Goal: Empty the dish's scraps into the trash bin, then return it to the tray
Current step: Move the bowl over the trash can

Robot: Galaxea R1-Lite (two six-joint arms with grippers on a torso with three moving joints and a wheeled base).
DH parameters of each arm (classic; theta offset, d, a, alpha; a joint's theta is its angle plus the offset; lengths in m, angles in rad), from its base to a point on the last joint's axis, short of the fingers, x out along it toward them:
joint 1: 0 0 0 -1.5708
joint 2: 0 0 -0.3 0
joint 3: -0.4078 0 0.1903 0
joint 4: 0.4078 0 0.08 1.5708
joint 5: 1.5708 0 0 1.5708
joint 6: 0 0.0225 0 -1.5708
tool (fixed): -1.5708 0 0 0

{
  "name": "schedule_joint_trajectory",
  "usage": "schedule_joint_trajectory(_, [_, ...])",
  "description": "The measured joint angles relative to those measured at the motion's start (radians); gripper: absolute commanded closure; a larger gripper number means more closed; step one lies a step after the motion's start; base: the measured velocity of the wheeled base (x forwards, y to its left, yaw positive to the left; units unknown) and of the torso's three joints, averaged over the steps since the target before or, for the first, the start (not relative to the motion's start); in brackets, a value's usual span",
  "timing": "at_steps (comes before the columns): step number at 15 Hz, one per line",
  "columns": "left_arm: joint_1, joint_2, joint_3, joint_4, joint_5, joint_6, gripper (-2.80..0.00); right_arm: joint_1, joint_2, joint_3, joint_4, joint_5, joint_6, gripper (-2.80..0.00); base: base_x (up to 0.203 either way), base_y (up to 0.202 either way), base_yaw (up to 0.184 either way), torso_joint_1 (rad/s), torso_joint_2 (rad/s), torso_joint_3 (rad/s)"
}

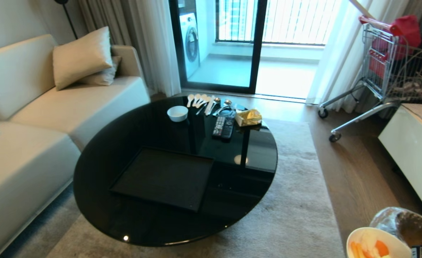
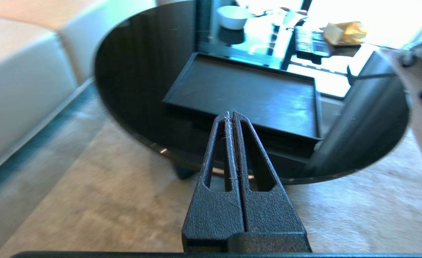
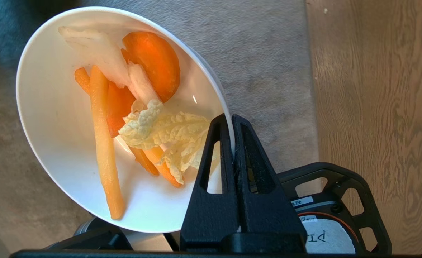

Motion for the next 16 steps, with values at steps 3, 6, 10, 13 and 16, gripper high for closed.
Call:
schedule_joint_trajectory(3, [0.000, 0.000, 0.000, 0.000, 0.000, 0.000, 0.00, -0.001, -0.012, 0.004, 0.007, 0.000, 0.000, 0.00, 0.002, 0.010, -0.167, 0.001, 0.00, 0.004])
schedule_joint_trajectory(6, [0.000, 0.000, 0.000, 0.000, 0.000, 0.000, 0.00, -0.001, -0.025, 0.014, 0.008, 0.000, 0.000, 0.00, 0.001, 0.008, -0.167, 0.004, 0.00, 0.000])
schedule_joint_trajectory(10, [0.000, 0.000, 0.000, 0.000, 0.000, 0.000, 0.00, -0.001, -0.039, 0.017, 0.010, 0.000, 0.002, 0.00, 0.003, 0.009, -0.164, 0.002, 0.00, 0.001])
schedule_joint_trajectory(13, [0.000, 0.000, 0.000, 0.000, 0.000, 0.000, 0.00, -0.001, -0.049, 0.022, 0.011, -0.001, 0.012, 0.00, 0.001, 0.009, -0.168, 0.003, 0.00, 0.001])
schedule_joint_trajectory(16, [0.000, 0.000, 0.000, 0.000, 0.000, 0.000, 0.00, -0.001, -0.058, 0.030, 0.011, 0.000, 0.013, 0.00, 0.002, 0.008, -0.166, 0.001, 0.00, 0.004])
